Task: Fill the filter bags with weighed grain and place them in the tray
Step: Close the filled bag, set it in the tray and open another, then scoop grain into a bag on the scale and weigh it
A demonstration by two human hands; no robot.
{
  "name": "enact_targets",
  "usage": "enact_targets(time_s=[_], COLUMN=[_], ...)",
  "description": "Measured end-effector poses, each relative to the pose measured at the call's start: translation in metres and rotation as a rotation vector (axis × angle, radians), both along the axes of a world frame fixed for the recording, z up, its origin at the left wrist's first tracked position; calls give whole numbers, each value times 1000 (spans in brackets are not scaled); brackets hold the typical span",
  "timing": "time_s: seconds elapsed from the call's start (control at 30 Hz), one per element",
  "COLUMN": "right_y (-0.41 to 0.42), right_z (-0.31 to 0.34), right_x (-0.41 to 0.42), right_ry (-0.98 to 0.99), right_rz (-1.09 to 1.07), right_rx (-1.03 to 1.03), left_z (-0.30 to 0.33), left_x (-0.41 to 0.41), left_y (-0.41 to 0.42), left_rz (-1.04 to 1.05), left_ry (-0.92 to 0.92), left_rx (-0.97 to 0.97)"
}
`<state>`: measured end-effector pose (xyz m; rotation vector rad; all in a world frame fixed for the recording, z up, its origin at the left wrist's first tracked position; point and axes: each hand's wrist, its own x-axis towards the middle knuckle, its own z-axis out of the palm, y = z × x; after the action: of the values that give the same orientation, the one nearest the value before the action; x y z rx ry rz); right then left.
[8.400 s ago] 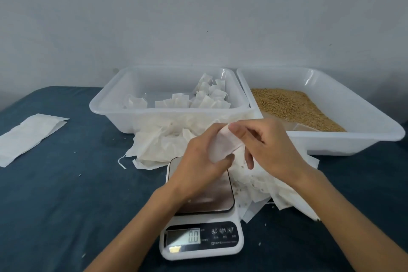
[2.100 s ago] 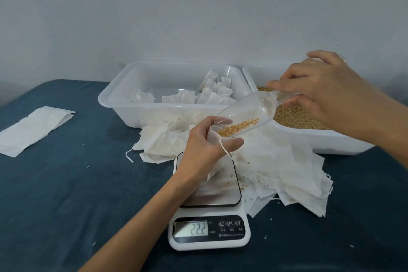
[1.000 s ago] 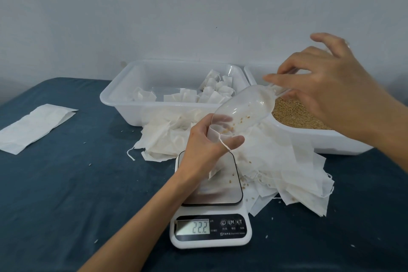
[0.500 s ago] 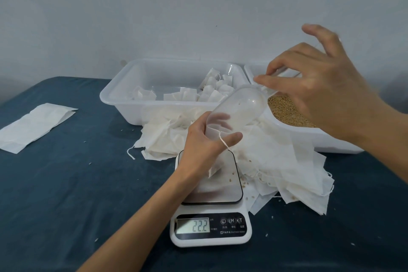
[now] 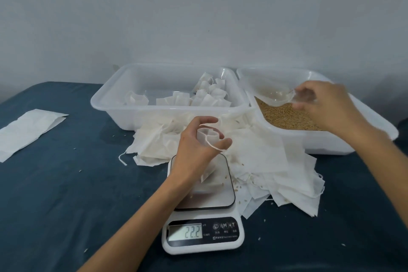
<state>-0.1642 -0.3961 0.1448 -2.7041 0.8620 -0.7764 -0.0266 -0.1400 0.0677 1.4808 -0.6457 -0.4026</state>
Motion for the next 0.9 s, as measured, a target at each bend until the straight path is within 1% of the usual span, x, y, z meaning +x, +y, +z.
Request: enact_targets(time_s=[0.07,0.13,0.2,0.33,0.43,0.53,0.57,0.6,0.63,0.7,0.73,0.77,0.83,0.9], right_y=[-18,-30,-37,-40,-38,-39,-37,-32,-25,2,21,41,72,90], right_z=[-17,-31,-38,-38,-37,-38,-39,-40,-41,-45,-47,-49,-60,-69], right_x=[2,6,10,17,18,15,15,14,15,20,23,27,35,39], right_ry=[117,216,262,330,391,408,381,306,171,-208,-361,-443,-472,-470], right_rz=[-133,-202,-247,-276,-277,-303,-310,-308,-281,-109,23,151,326,404], right_rx=[96,169,229,213,212,206,157,90,29,-42,-35,-6,93,196], left_z=[-2,-5,-8,-12,-17,-16,-15,-14,-13,-8,-5,-1,11,28], left_x=[1,3,4,5,5,5,4,4,5,11,15,21,37,62], left_y=[-1,-1,-2,-3,-4,-5,-5,-4,-4,-2,-2,-1,-2,-5], left_rz=[-16,-23,-23,-48,-52,-55,-54,-51,-51,-49,-46,-42,-32,0], left_ry=[-9,-16,-35,-69,-80,-100,-108,-114,-120,-128,-126,-123,-127,-146], left_rx=[3,21,62,78,40,-7,-23,-34,-37,-44,-52,-60,-87,-131])
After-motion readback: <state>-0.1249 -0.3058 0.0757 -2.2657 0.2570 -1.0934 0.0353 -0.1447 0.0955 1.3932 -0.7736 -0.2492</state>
